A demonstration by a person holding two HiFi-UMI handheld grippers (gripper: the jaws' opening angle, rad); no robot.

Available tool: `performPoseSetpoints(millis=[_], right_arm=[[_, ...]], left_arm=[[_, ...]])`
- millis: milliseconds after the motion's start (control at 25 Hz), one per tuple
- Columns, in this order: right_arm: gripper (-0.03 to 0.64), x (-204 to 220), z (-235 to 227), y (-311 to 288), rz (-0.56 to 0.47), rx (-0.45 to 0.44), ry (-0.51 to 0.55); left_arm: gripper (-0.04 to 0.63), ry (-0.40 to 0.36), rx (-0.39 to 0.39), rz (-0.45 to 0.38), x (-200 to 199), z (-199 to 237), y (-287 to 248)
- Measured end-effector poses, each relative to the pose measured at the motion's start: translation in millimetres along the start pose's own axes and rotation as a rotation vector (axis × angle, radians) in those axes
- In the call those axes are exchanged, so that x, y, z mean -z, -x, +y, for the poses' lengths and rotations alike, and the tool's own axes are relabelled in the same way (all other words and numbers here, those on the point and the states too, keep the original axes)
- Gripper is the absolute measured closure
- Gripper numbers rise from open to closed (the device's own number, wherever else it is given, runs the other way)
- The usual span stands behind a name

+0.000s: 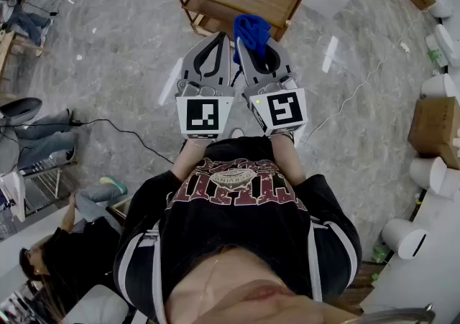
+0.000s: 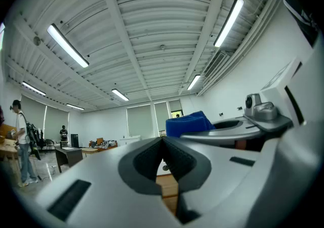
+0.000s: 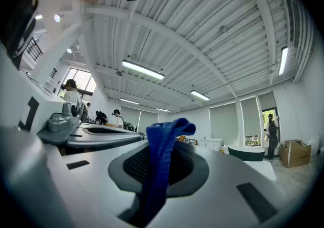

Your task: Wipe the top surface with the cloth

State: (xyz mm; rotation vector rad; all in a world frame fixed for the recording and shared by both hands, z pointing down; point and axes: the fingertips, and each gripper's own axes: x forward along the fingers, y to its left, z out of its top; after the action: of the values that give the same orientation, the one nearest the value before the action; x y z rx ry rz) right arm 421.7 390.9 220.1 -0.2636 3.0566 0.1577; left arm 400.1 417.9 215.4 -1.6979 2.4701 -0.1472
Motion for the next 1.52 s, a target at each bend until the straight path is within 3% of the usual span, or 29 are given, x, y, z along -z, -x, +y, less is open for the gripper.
performPoseSetpoints(millis=[880,1520], right_arm=[[0.551,17,-7,8,0.007,-0.083,-0.045],[0.551,28,-6,-94,0.021,-0.042,-0.023]], left_arm=[[0.548,0.01,-0.074,0.034,12,-10,1],[0.548,0.044,-0.018,0.021,37,73,-56]])
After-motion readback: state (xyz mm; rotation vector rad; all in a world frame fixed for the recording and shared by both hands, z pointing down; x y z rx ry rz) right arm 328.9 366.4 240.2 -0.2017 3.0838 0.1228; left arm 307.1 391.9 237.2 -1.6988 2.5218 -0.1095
